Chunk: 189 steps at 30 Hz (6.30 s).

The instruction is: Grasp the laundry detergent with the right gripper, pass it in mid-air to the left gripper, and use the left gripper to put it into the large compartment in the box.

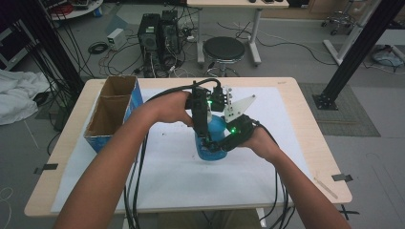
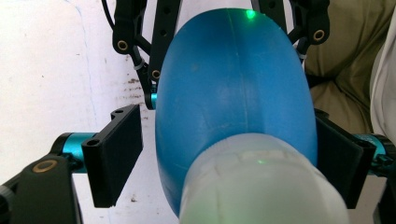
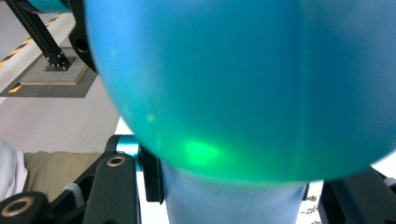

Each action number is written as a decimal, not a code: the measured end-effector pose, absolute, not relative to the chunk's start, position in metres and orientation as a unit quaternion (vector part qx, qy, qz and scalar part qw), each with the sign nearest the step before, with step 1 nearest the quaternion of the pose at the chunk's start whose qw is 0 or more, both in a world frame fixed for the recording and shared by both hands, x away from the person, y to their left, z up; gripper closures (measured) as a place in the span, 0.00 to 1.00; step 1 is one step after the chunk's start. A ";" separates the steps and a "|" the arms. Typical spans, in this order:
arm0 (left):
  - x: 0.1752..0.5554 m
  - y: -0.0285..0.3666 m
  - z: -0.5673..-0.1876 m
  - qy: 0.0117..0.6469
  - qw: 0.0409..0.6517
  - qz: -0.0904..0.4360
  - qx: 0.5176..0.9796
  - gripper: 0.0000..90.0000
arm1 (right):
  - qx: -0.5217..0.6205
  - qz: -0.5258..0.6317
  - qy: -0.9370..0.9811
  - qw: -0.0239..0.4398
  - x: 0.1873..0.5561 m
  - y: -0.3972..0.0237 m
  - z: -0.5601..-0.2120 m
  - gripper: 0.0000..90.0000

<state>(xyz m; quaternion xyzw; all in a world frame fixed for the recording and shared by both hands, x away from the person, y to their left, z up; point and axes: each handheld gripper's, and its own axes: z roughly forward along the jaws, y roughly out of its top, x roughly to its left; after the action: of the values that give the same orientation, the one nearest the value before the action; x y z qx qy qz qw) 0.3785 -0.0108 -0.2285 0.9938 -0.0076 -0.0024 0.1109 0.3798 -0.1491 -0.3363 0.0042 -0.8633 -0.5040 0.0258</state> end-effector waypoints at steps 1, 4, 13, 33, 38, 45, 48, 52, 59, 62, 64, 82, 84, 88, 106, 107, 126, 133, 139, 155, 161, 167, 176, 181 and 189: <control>0.378 -0.011 -0.228 -0.008 0.111 -0.002 0.994 0.22 | 0.004 -0.504 -0.863 0.026 0.380 -0.149 -0.336 0.49; 0.378 -0.011 -0.228 -0.011 0.112 -0.002 0.994 0.24 | 0.004 -0.503 -0.864 0.024 0.380 -0.150 -0.336 0.50; 0.377 -0.010 -0.227 -0.017 0.115 0.000 0.993 0.33 | 0.006 -0.503 -0.864 0.026 0.379 -0.148 -0.337 0.49; 0.374 -0.010 -0.228 -0.022 0.116 -0.007 0.993 0.41 | 0.009 -0.502 -0.864 0.030 0.379 -0.149 -0.338 0.49; 0.373 -0.010 -0.227 -0.021 0.119 -0.009 0.993 0.42 | 0.013 -0.502 -0.864 0.031 0.378 -0.148 -0.338 0.49; 0.372 -0.011 -0.225 -0.021 0.115 -0.015 0.993 0.42 | 0.019 -0.500 -0.865 0.030 0.374 -0.151 -0.334 0.40; 0.372 -0.009 -0.224 -0.019 0.118 -0.014 0.993 0.42 | 0.018 -0.472 -0.881 0.025 0.371 -0.154 -0.333 0.26; 0.373 -0.005 -0.223 -0.013 0.111 -0.012 0.994 0.42 | 0.008 -0.448 -0.894 0.020 0.366 -0.160 -0.335 0.13; 0.375 0.006 -0.217 0.007 0.116 -0.004 0.993 0.42 | -0.028 -0.423 -0.906 0.003 0.368 -0.176 -0.333 0.13; 0.375 0.009 -0.215 0.017 0.118 0.003 0.993 0.42 | -0.058 -0.396 -0.916 -0.010 0.371 -0.183 -0.333 0.13; 0.376 0.011 -0.214 0.022 0.117 0.009 0.993 0.42 | -0.059 -0.385 -0.921 -0.011 0.372 -0.188 -0.333 0.13; 0.393 0.038 -0.206 0.104 0.111 0.042 0.988 0.42 | -0.115 -0.293 -0.949 -0.032 0.379 -0.235 -0.317 0.01; 0.395 0.041 -0.203 0.112 0.109 0.044 0.987 0.42 | -0.120 -0.283 -0.951 -0.042 0.380 -0.241 -0.312 0.01; 0.399 0.047 -0.194 0.127 0.109 0.047 0.985 0.42 | -0.113 -0.245 -0.962 -0.053 0.382 -0.253 -0.302 0.01; 0.410 0.077 -0.156 0.158 0.113 0.042 0.980 0.42 | -0.129 -0.183 -0.974 -0.024 0.392 -0.290 -0.291 0.01; 0.409 0.079 -0.153 0.157 0.117 0.042 0.980 0.42 | -0.126 -0.185 -0.974 -0.022 0.393 -0.292 -0.291 0.01; 0.396 0.157 -0.095 0.170 0.158 0.066 0.971 0.42 | -0.135 -0.199 -0.971 -0.015 0.393 -0.298 -0.290 0.01; 0.389 0.195 -0.080 0.195 0.165 0.081 0.963 0.42 | -0.130 -0.197 -0.972 -0.016 0.391 -0.297 -0.291 0.01; 0.386 0.223 -0.076 0.213 0.158 0.089 0.960 0.42 | -0.135 -0.193 -0.972 -0.017 0.390 -0.297 -0.291 0.01; 0.392 0.262 -0.096 0.232 0.151 0.092 0.957 0.42 | -0.151 -0.194 -0.969 -0.019 0.388 -0.298 -0.298 0.01; 0.398 0.269 -0.111 0.236 0.150 0.087 0.956 0.42 | -0.159 -0.200 -0.967 -0.021 0.387 -0.301 -0.299 0.01; 0.404 0.272 -0.141 0.235 0.133 0.086 0.959 0.42 | -0.165 -0.196 -0.966 -0.018 0.386 -0.302 -0.303 0.01; 0.411 0.264 -0.199 0.207 0.106 0.064 0.971 0.42 | -0.167 -0.199 -0.965 -0.015 0.386 -0.301 -0.308 0.01; 0.414 0.264 -0.223 0.205 0.105 0.058 0.971 0.42 | -0.167 -0.198 -0.966 -0.010 0.385 -0.299 -0.310 0.01; 0.419 0.267 -0.251 0.202 0.093 0.065 0.973 0.42 | -0.166 -0.198 -0.966 -0.008 0.387 -0.296 -0.313 0.01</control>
<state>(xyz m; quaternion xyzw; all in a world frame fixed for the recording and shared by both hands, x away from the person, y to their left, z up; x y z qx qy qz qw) 0.4192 0.2670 -0.2509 0.9728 0.2020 0.0646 0.0932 0.3872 -0.2962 -0.3125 -0.1657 -0.9661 -0.1979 -0.0076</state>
